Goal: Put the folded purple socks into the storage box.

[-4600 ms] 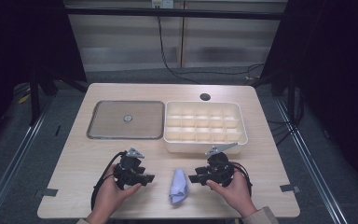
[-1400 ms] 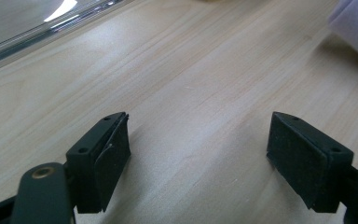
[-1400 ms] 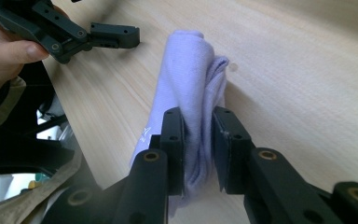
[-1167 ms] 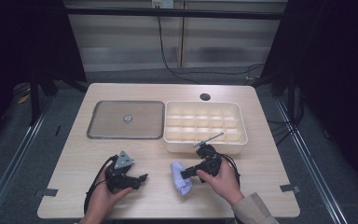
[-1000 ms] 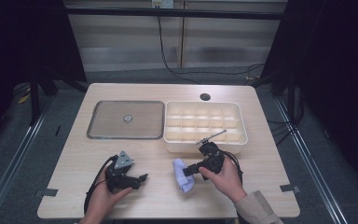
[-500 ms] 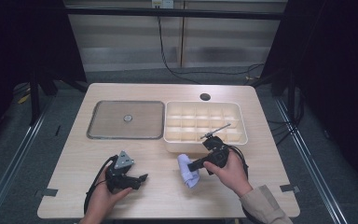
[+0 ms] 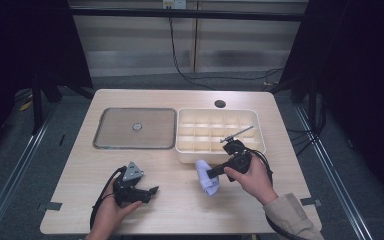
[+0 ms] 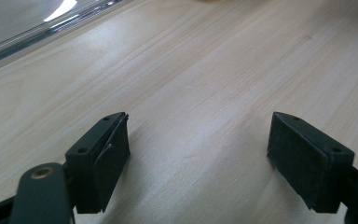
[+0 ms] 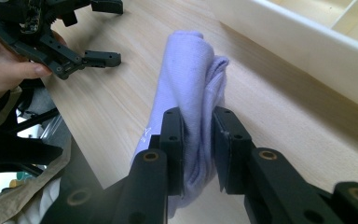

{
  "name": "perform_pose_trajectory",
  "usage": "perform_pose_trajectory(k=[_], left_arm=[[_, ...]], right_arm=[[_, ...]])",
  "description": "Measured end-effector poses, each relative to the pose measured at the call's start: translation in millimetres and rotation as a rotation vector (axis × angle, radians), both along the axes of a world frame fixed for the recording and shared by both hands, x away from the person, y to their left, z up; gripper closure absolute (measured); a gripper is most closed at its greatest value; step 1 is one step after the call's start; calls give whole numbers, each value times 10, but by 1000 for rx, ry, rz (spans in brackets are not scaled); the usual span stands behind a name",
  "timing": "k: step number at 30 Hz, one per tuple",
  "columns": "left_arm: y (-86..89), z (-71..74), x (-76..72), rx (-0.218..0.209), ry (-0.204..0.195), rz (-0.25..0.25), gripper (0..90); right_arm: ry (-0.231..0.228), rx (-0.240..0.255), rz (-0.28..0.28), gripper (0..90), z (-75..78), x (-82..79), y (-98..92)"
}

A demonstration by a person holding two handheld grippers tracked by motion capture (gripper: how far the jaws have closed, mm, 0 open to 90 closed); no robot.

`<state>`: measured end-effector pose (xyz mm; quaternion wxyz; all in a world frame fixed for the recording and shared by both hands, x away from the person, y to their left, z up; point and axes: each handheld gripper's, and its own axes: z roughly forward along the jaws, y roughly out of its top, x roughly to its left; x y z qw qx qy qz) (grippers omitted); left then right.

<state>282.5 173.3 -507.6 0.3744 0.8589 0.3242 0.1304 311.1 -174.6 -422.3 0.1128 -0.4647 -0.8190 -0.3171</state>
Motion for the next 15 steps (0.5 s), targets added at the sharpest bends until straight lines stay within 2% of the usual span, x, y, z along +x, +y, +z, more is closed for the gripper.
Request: perform_pose_trajectory(k=[15], left_arm=[[2, 1, -7, 3, 0, 4, 203]], right_arm=[[3, -20, -13, 749, 186, 96, -122]])
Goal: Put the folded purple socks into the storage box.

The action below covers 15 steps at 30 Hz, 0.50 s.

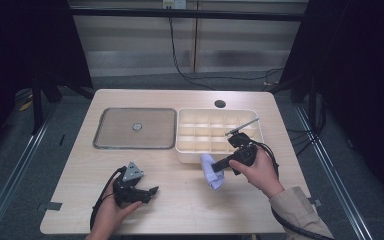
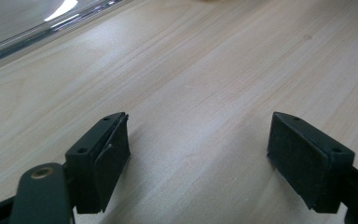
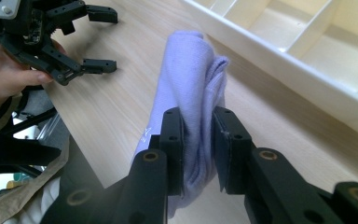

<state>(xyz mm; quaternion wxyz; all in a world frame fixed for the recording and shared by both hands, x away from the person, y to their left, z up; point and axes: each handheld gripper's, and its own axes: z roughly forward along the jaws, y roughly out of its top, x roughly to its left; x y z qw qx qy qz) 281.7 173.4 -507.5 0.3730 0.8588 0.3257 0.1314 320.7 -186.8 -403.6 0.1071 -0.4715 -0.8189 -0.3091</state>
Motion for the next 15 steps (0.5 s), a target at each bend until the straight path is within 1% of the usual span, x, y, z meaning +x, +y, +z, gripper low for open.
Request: perform_pose_trajectory(k=[5, 6, 8, 9, 12, 15], left_arm=[[0, 0, 0, 0, 0, 0, 203], [-1, 0, 0, -1, 0, 1, 203], [-1, -1, 0, -1, 0, 0, 203], [-1, 0, 0, 0, 0, 1, 203], [-1, -1, 0, -1, 0, 1, 203], [0, 0, 0, 0, 0, 1, 203]], right_arm=[[2, -2, -5, 749, 33, 35, -41], [8, -1, -11, 749, 44, 41, -50], [1, -1, -14, 749, 58, 57, -81], [8, 2, -17, 749, 69, 63, -90], [3, 1, -13, 748, 91, 82, -126], [6, 0, -24, 748, 134, 103, -170]])
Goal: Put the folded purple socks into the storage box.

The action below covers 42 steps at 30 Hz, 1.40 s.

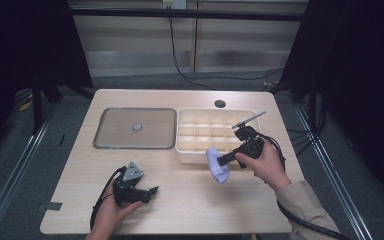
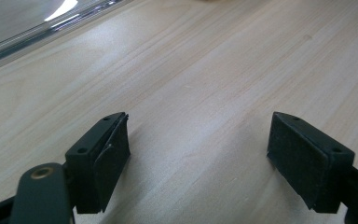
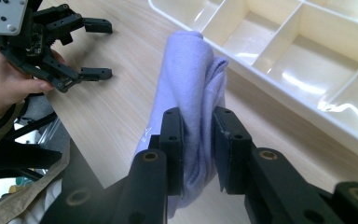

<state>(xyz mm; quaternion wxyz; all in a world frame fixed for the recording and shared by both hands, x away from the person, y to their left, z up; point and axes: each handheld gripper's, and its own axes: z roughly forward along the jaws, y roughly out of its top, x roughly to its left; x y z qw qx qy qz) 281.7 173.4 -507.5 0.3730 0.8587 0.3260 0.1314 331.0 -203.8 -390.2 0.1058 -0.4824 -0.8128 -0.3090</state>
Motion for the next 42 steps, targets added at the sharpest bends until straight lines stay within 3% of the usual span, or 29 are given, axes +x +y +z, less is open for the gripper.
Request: perform_pose_trajectory(k=[24, 42], left_arm=[[-6, -5, -2, -11, -2, 7, 203], [-3, -2, -1, -5, -4, 6, 203]], right_arm=[[9, -21, -74, 746, 224, 210, -294], [9, -42, -135, 746, 214, 386, -468]])
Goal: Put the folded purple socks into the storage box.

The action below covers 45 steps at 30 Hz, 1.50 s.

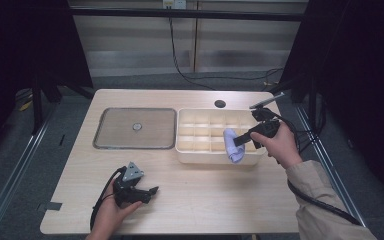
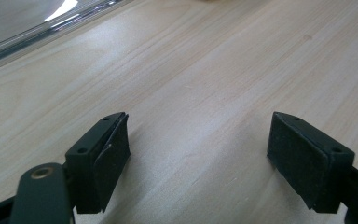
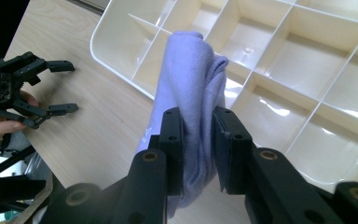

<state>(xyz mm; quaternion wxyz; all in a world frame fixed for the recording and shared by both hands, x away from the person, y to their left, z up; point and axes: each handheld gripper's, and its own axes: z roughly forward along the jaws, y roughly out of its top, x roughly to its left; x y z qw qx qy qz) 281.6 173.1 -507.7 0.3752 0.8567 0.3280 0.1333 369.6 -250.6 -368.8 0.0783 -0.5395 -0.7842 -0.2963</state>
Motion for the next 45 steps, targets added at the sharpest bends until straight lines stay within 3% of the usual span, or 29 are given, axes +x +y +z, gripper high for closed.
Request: perform_pose_trajectory(k=[13, 25, 45], left_arm=[[0, -2, 1, -2, -1, 0, 203], [0, -1, 2, -2, -1, -1, 203], [-1, -2, 2, -3, -1, -1, 203]], right_arm=[[15, -41, -49, 743, -15, 110, -110], [12, -48, -85, 743, -43, 188, -190], [36, -97, -149, 743, -139, 260, -461]])
